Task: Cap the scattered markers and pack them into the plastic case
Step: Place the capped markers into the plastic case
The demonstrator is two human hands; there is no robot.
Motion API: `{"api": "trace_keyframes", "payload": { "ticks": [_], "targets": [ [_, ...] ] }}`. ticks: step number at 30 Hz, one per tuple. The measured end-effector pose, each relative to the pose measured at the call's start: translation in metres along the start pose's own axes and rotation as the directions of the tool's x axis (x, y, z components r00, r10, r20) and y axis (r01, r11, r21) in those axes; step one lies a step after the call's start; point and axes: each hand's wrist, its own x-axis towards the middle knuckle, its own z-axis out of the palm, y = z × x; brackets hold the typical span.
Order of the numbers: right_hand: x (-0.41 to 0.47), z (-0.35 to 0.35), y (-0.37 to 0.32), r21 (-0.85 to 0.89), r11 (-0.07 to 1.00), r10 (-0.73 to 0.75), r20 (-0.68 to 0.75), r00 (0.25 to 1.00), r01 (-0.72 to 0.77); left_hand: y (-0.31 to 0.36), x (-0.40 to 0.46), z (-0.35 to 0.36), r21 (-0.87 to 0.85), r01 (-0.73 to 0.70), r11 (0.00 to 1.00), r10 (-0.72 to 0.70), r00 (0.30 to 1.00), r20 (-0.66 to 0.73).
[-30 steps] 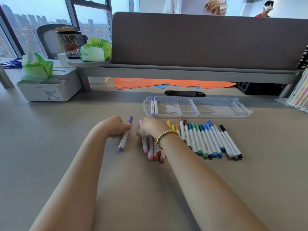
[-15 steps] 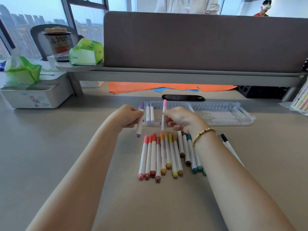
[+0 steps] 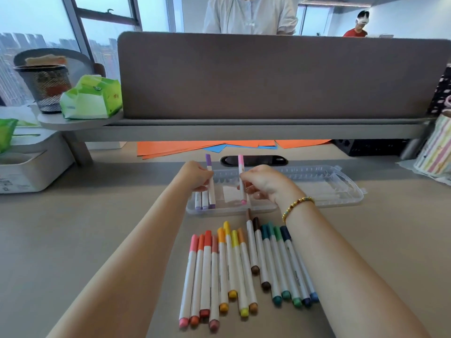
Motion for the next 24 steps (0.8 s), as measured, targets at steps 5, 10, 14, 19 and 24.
{"api": "trace_keyframes", "payload": {
  "ticks": [5, 10, 14, 19, 24],
  "targets": [
    [0.014, 0.009, -0.004, -0.083, 0.997, 0.001, -0.016, 1.0, -0.002, -0.009, 0.012, 0.01, 0.233, -0.028, 0.972, 0.032, 0.999, -0.013],
    [0.018, 0.019, -0.007, -0.132, 0.991, -0.025, -0.011, 1.0, 0.023, -0.022, 0.012, 0.018, 0.396, -0.079, 0.915, 0.125, 0.988, -0.092],
    [0.019, 0.027, -0.006, -0.159, 0.987, -0.039, -0.016, 0.999, 0.036, -0.025, 0.008, 0.019, 0.484, -0.156, 0.861, 0.227, 0.969, -0.092],
    [0.016, 0.03, -0.005, -0.153, 0.987, -0.056, -0.027, 0.998, 0.051, -0.028, 0.006, 0.018, 0.718, -0.252, 0.649, 0.273, 0.958, 0.089],
    [0.014, 0.029, -0.006, -0.129, 0.989, -0.073, -0.027, 0.997, 0.069, -0.033, 0.006, 0.015, 0.714, -0.334, 0.616, 0.267, 0.94, 0.21]
  ]
}}
